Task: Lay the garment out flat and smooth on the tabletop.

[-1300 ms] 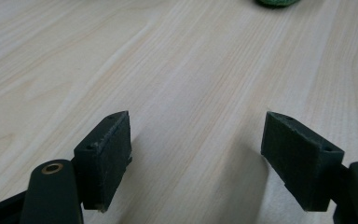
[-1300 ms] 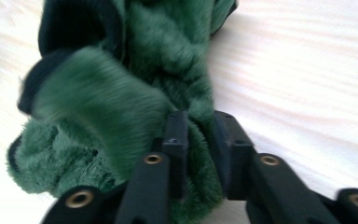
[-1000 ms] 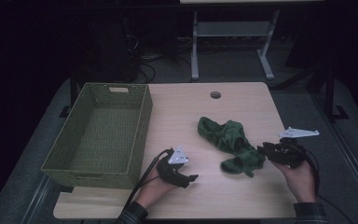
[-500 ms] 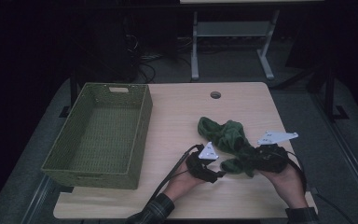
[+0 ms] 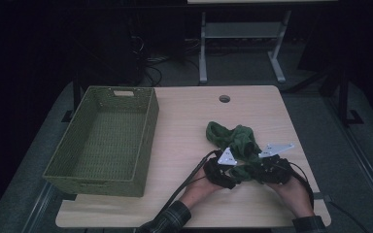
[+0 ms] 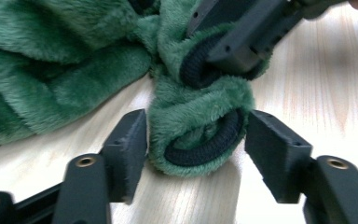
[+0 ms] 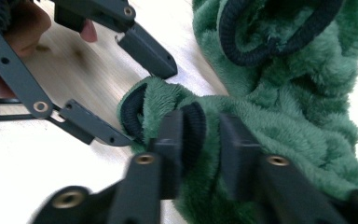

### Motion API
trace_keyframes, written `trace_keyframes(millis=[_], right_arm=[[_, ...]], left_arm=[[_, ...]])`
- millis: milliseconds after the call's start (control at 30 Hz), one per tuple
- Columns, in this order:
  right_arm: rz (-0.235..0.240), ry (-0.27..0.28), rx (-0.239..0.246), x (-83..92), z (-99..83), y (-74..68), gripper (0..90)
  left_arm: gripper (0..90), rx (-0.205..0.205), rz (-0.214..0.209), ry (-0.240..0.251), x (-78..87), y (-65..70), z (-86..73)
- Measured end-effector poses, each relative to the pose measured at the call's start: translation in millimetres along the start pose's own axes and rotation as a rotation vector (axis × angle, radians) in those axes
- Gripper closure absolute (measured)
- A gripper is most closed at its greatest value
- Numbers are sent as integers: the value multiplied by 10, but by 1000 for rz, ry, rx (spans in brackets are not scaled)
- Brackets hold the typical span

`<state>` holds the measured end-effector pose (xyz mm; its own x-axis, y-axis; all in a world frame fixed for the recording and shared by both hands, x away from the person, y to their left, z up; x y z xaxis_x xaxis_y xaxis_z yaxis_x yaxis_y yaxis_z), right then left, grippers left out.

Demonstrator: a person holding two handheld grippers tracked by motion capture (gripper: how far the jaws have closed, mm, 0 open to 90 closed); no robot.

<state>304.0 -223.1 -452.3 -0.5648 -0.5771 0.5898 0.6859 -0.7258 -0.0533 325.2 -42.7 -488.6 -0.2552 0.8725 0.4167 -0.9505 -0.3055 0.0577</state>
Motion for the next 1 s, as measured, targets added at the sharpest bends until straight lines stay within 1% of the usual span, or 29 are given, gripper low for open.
trace_keyframes(millis=[67,100,133,167,200,233,300,367,400,433,467,567,600,633,667,833,1000], right_arm=[[0,7,-9,12,1,3,782],[1,16,-10,20,5,8,807],[3,21,-13,32,8,11,813],[2,21,-18,40,9,13,816],[2,23,-25,44,10,15,822],[4,27,-25,46,10,19,825],[5,33,-26,56,14,22,830],[4,39,-25,65,21,23,835],[0,42,-24,72,26,23,837],[1,47,-19,78,33,26,838],[-2,52,-17,86,39,27,838],[-11,71,-24,131,63,26,841],[-13,80,-17,148,71,36,841],[-19,81,-31,169,77,33,842],[-20,91,-25,186,85,46,843],[-26,126,-34,260,113,72,843],[-26,141,-39,308,121,72,843]], left_arm=[[470,-24,4,-5,-9,-2,0],[507,-20,8,-4,-15,1,0],[559,-21,8,-9,-14,-2,2],[617,-30,10,-12,-5,-10,7],[676,-16,12,-3,1,-5,13],[736,-12,11,-1,10,-8,21],[776,-3,13,-1,28,-9,32],[790,-6,11,-9,54,-21,41],[793,5,12,0,66,-17,46],[795,-1,9,-6,92,-25,55],[796,8,12,3,112,-21,64],[797,-4,16,4,217,-36,96],[798,-3,20,6,259,-44,106],[799,-2,20,5,306,-53,115],[800,1,25,7,355,-63,124],[803,8,55,20,639,-126,150],[803,15,98,6,917,-195,111]])
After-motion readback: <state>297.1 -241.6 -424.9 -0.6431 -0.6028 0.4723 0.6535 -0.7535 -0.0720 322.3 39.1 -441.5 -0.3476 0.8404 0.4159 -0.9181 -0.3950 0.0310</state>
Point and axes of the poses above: each handheld gripper's, and its own axes: x roughly backward along the jaws, z roughly out of its top, y roughly to its right, the point moved 2 cm from there along -x, roughly forward along the jaws, and after that the axes turned 14 degrees about y, right-handed, at the moved point
